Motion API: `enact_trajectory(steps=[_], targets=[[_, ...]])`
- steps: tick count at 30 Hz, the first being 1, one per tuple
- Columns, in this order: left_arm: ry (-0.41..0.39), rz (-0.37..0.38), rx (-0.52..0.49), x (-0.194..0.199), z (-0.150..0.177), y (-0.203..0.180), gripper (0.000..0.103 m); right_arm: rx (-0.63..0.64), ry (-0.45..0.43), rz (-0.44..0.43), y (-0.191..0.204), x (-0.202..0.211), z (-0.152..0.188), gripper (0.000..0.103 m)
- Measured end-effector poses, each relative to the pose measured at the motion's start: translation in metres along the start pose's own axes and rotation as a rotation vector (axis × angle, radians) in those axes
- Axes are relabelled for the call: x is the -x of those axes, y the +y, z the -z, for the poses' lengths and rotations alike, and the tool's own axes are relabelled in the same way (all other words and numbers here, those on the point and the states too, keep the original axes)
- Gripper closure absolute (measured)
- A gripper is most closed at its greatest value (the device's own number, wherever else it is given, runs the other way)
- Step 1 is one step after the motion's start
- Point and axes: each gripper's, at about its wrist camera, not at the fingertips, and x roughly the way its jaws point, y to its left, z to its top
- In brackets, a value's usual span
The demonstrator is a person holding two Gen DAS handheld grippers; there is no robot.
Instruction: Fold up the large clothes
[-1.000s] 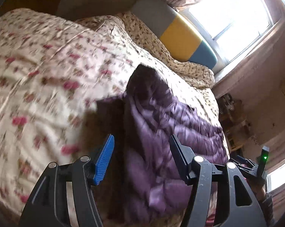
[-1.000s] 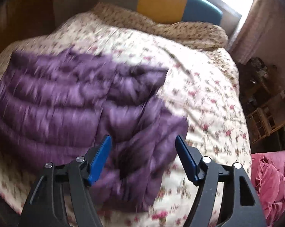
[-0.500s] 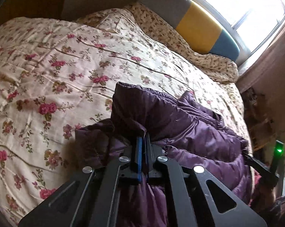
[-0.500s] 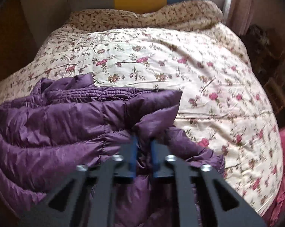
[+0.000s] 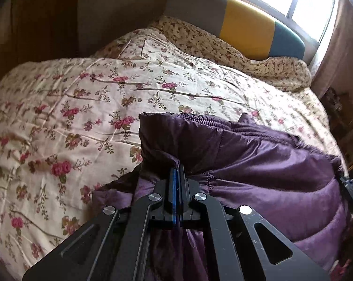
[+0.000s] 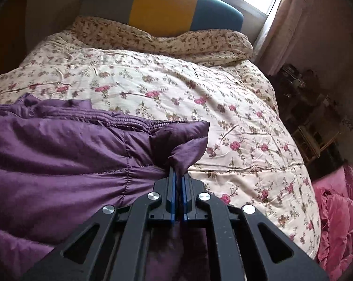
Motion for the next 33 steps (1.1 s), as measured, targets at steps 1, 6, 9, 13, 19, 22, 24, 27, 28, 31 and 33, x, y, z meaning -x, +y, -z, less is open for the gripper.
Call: enact_trajectory(steps=[1, 6, 9, 13, 19, 22, 24, 27, 28, 31, 33], targets=[[-0.001, -0.013, -0.016, -0.004, 0.002, -0.002, 0.102, 0.003, 0.006, 0.007, 0.001, -0.004, 0.001, 0.1], [-0.001, -0.031, -0.023, -0.02, 0.011, -0.003, 0.102, 0.027, 0.043, 0.052, 0.01, -0.029, 0.01, 0.099], [-0.009, -0.031, -0.027, -0.026, 0.016, -0.005, 0.102, 0.051, 0.048, 0.089, 0.02, -0.042, 0.015, 0.099], [-0.015, -0.036, -0.025, -0.027, 0.017, -0.005, 0.102, 0.067, 0.046, 0.106, 0.022, -0.044, 0.016, 0.096], [-0.043, -0.039, -0.036, -0.006, 0.014, -0.009, 0.101, 0.068, 0.047, 0.111, 0.022, -0.04, 0.014, 0.096], [-0.064, -0.035, -0.048, 0.006, 0.014, -0.013, 0.101, 0.057, 0.046, 0.114, 0.019, -0.033, 0.012, 0.093], [-0.073, -0.024, -0.054, 0.012, 0.014, -0.016, 0.101, 0.039, 0.04, 0.115, 0.015, -0.027, 0.01, 0.082], [-0.085, -0.021, -0.062, 0.022, 0.015, -0.021, 0.101, 0.011, 0.026, 0.102, 0.01, -0.016, 0.008, 0.065], [-0.09, -0.016, -0.061, 0.025, 0.016, -0.021, 0.101, 0.006, 0.018, 0.094, 0.01, -0.01, 0.008, 0.065], [-0.102, -0.008, -0.065, 0.034, 0.018, -0.023, 0.101, 0.005, -0.008, 0.08, 0.013, 0.004, 0.007, 0.061], [-0.11, -0.005, -0.071, 0.04, 0.02, -0.026, 0.101, 0.001, -0.03, 0.065, 0.016, 0.016, 0.005, 0.059]])
